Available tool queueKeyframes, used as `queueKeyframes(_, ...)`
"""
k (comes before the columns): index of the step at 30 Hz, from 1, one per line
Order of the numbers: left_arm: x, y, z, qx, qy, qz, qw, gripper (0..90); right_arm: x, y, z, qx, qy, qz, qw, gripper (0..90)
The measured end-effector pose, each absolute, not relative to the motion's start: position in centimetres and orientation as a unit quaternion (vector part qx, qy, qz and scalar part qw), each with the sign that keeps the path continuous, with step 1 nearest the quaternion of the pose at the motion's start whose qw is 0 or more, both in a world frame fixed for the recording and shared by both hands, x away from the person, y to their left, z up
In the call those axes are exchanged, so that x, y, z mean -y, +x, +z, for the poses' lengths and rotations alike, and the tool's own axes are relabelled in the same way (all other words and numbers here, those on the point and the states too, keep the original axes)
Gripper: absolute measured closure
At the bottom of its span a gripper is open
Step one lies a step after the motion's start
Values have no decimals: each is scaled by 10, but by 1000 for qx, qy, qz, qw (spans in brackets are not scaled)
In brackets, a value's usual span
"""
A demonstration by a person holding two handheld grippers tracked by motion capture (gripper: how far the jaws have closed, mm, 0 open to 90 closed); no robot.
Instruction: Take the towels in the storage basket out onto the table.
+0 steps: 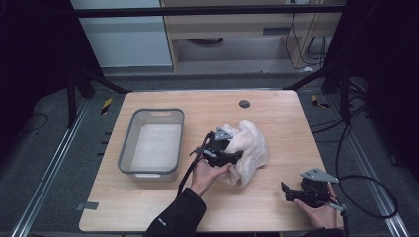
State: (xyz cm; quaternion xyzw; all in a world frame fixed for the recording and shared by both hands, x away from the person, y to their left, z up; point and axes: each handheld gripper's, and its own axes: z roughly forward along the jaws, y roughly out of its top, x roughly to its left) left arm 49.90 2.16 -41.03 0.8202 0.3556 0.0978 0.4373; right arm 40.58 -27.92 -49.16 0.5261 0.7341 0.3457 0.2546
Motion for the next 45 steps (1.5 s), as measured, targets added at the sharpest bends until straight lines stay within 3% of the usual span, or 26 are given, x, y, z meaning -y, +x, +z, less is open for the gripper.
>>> queueKeyframes(13,-14,499,-426,-347,830,91,426,500,279,406,-492,-734,526,345,255,60)
queueKeyframes(31,-16,492,-430,-322,841,79,428,282,280,406,-491,-734,526,343,257,59)
queueKeyframes(45,-42,478,-414,-318,829,83,452,267,280,405,-491,-732,528,344,258,58)
